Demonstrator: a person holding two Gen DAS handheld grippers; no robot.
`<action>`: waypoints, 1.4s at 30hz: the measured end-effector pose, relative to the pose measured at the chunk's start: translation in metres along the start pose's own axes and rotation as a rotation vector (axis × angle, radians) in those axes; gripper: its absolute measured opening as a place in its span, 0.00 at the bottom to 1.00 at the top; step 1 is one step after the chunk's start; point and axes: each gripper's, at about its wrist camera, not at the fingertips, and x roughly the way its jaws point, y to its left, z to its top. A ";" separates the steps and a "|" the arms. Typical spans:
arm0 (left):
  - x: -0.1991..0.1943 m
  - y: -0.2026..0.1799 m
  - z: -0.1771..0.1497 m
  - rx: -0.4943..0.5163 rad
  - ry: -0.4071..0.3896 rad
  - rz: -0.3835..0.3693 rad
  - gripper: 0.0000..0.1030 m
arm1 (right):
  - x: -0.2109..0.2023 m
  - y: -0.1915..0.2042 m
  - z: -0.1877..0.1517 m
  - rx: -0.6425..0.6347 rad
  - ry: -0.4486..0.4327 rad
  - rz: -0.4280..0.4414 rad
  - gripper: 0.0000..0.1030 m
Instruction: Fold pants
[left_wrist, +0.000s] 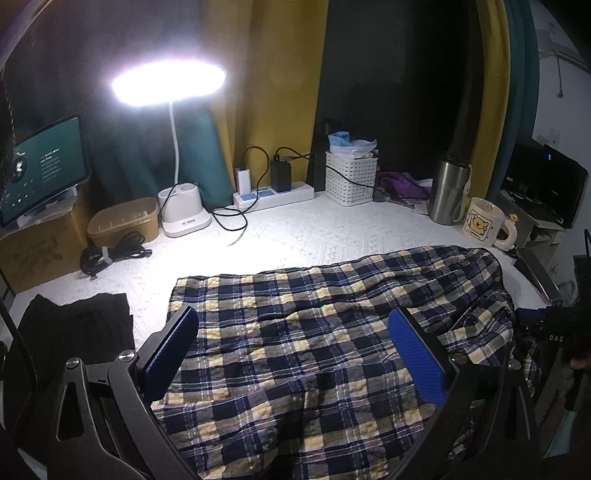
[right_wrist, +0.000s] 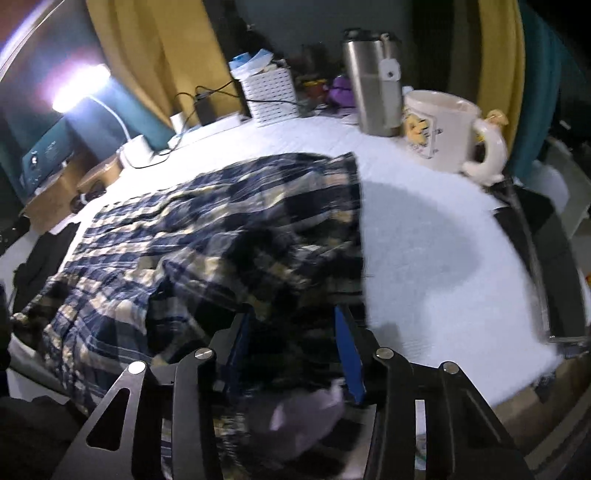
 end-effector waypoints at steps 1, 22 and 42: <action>0.000 0.000 -0.001 -0.003 0.002 0.002 0.98 | 0.005 0.002 0.002 -0.006 0.001 0.022 0.24; 0.011 0.000 -0.007 0.012 0.043 0.009 0.98 | -0.020 -0.034 -0.009 0.047 -0.001 -0.132 0.03; 0.075 0.082 0.013 -0.021 0.096 0.110 0.98 | 0.013 -0.028 0.080 -0.047 -0.063 -0.229 0.05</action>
